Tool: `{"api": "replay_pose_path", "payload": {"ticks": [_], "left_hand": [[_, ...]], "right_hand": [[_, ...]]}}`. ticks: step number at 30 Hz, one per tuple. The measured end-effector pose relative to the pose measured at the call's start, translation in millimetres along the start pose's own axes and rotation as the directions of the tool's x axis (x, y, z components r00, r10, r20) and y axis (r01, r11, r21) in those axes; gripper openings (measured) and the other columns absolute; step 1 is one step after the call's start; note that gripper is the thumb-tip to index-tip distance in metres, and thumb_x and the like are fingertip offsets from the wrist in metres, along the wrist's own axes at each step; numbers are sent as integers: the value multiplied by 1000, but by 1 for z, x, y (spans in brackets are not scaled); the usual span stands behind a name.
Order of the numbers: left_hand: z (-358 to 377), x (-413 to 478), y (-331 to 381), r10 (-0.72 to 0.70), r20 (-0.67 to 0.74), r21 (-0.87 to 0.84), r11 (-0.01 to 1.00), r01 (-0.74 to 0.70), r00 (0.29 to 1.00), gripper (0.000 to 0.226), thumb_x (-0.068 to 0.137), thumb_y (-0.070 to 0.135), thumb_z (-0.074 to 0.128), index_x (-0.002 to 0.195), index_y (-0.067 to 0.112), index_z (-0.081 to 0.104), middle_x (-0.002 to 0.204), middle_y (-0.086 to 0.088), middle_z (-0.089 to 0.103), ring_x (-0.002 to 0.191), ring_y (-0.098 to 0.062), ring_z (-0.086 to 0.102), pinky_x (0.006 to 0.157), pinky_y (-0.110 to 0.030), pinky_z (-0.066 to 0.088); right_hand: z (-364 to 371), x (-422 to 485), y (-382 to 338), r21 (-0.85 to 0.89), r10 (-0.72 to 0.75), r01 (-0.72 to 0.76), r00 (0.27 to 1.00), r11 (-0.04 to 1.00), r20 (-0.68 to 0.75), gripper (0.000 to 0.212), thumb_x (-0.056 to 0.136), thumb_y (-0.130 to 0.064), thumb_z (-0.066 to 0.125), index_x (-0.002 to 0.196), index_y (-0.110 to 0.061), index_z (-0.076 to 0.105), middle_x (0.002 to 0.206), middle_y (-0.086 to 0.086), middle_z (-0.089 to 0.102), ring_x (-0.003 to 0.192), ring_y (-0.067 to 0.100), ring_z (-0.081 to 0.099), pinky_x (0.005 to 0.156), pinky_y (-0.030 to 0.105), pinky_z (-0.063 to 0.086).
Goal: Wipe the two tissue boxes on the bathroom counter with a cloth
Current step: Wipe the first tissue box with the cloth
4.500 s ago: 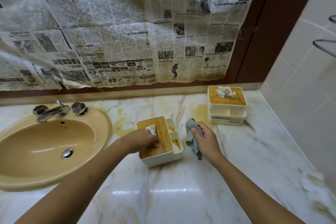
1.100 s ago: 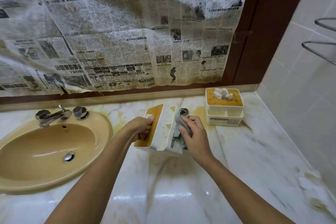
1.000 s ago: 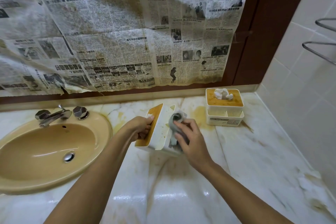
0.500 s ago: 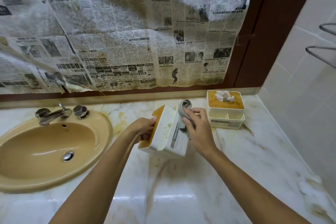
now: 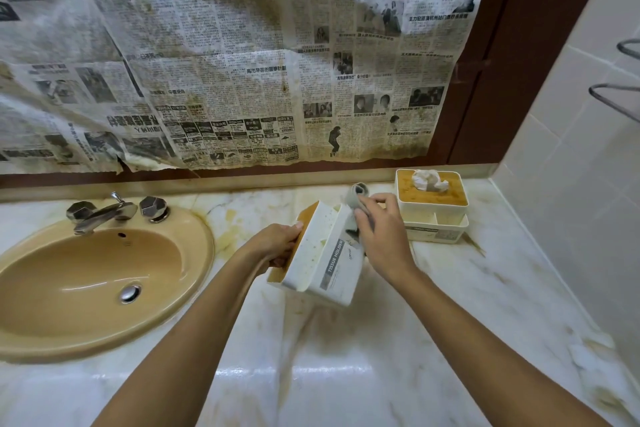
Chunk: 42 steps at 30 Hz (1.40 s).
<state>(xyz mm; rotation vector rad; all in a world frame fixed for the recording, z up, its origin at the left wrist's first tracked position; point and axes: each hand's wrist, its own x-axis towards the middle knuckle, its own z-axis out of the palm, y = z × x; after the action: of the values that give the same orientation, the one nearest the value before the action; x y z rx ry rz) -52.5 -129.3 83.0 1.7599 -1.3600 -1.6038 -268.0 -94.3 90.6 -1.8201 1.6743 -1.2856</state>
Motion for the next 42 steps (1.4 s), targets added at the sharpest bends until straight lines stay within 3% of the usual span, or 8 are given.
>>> {"api": "replay_pose_path", "payload": {"ticks": [4, 11, 16, 21, 29, 33, 38, 42], "left_hand": [[-1, 0, -3, 0, -20, 29, 1000, 0, 1000, 49, 97, 50, 52, 59, 21, 40, 53, 0, 32, 42, -12, 20, 44, -23, 16], [-5, 3, -6, -5, -29, 169, 986, 10, 1000, 49, 98, 50, 49, 63, 19, 36, 54, -2, 29, 44, -15, 22, 44, -24, 18], [-1, 0, -1, 33, -66, 212, 977, -18, 997, 47, 102, 43, 45, 62, 17, 39, 42, 8, 34, 42, -14, 30, 44, -26, 25], [-1, 3, 0, 96, -97, 329, 942, -59, 991, 52, 100, 46, 47, 57, 17, 38, 45, 7, 38, 45, -14, 35, 52, -29, 28], [-7, 20, 15, 196, -89, 783, 620, -53, 977, 47, 96, 53, 49, 69, 16, 60, 81, -7, 62, 80, -24, 57, 70, -35, 39], [-1, 21, 20, 204, -37, 877, 477, -66, 978, 39, 99, 47, 47, 104, 16, 71, 105, -10, 65, 101, -29, 60, 73, -33, 38], [7, 31, 11, 181, -19, 888, 455, -67, 983, 36, 97, 49, 47, 78, 23, 62, 91, -7, 60, 90, -28, 59, 77, -35, 44], [13, 30, 8, 317, 86, 933, 307, -188, 944, 23, 101, 27, 42, 113, 28, 61, 109, -5, 62, 104, -27, 59, 72, -32, 40]], "right_hand": [[4, -35, -3, -107, -297, 298, 955, 949, 24, 44, 94, -8, 58, 137, -19, 58, 117, 2, 46, 102, 19, 47, 87, 25, 45], [14, -79, 14, -98, -657, 682, 727, 725, 203, 32, 98, -15, 56, 129, -14, 64, 116, 7, 49, 91, 27, 56, 78, 32, 51], [7, -41, 27, -81, -365, 374, 924, 924, 112, 44, 95, -6, 58, 138, -13, 56, 123, 5, 45, 106, 22, 53, 88, 37, 55], [-4, -16, 19, 55, 35, -36, 999, 998, 21, 30, 101, -10, 50, 128, -11, 61, 111, -1, 57, 97, 7, 55, 88, 28, 50], [-19, -25, 31, 352, 540, -584, 811, 732, 223, 18, 98, -13, 49, 98, -7, 66, 89, 7, 67, 84, 20, 61, 72, 32, 49], [-20, -32, 32, 451, 606, -685, 724, 572, 331, 18, 95, -7, 46, 97, 3, 61, 88, 14, 61, 82, 23, 57, 73, 35, 47], [-22, -31, 23, 630, 595, -703, 673, 330, 439, 17, 98, -17, 50, 95, -10, 65, 86, 11, 68, 77, 21, 64, 57, 26, 54], [-20, -26, 22, 608, 525, -682, 720, 407, 455, 24, 95, -26, 62, 113, -9, 65, 103, 13, 73, 90, 24, 70, 64, 32, 57]]}}
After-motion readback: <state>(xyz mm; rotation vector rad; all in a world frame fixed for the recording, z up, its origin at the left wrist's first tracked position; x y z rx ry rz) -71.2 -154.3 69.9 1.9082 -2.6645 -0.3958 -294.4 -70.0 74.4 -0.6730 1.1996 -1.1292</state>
